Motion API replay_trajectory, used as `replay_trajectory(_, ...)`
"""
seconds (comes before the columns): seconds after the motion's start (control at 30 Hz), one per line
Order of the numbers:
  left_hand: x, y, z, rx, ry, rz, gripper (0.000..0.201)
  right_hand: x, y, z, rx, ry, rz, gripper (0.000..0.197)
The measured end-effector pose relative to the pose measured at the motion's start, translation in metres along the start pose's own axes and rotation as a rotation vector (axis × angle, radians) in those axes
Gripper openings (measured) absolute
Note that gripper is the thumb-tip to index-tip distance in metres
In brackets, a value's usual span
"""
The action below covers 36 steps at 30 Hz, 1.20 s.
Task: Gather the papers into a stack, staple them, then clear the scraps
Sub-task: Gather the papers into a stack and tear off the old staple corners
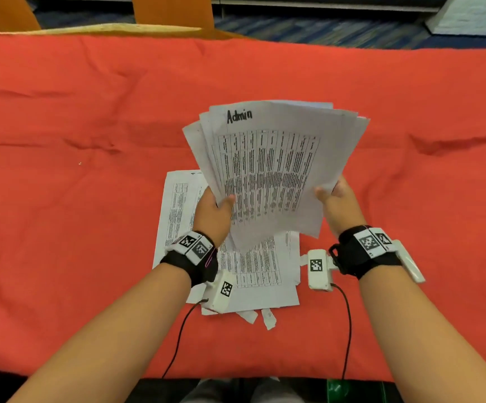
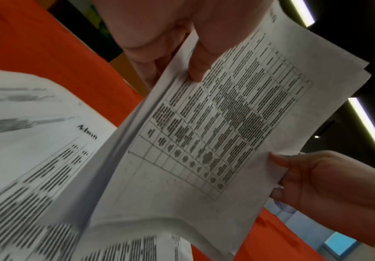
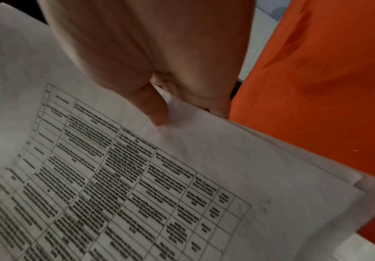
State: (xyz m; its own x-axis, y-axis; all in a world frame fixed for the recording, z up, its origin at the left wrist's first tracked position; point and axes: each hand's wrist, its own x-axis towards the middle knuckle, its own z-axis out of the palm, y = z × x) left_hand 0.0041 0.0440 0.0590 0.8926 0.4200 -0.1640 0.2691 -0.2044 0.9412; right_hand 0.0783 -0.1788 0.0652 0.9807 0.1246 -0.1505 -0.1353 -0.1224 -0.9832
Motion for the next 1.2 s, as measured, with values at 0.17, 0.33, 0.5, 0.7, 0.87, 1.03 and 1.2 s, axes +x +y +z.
replay_trajectory(0.17, 0.002, 0.003, -0.007, -0.087, 0.046, 0.058, 0.065, -0.005, -0.006, 0.011, 0.086, -0.032, -0.03, 0.048)
replay_trajectory(0.33, 0.003, 0.009, -0.007, -0.172, 0.098, 0.035, 0.068, -0.005, -0.001, 0.022, 0.147, -0.013, 0.002, 0.041)
replay_trajectory(0.5, 0.002, 0.023, 0.004, -0.204, 0.114, 0.031, 0.049, -0.006, -0.007, 0.036, 0.146, 0.017, -0.016, 0.024)
replay_trajectory(0.7, 0.002, 0.025, -0.006, -0.283, 0.097, 0.138, 0.049, -0.009, -0.017, 0.034, 0.159, 0.002, -0.063, 0.024)
replay_trajectory(0.87, 0.005, 0.027, -0.014, -0.33, 0.087, 0.166, 0.037, -0.008, -0.034, 0.031, 0.12, -0.016, -0.106, 0.06)
replay_trajectory(1.03, 0.008, 0.033, -0.017, -0.288, 0.081, 0.169, 0.039, -0.01, -0.061, 0.03, 0.156, -0.001, -0.22, 0.051)
replay_trajectory(1.2, 0.008, 0.03, -0.017, -0.261, 0.038, 0.177, 0.036, -0.005, -0.079, 0.033, 0.177, 0.116, -0.255, 0.052)
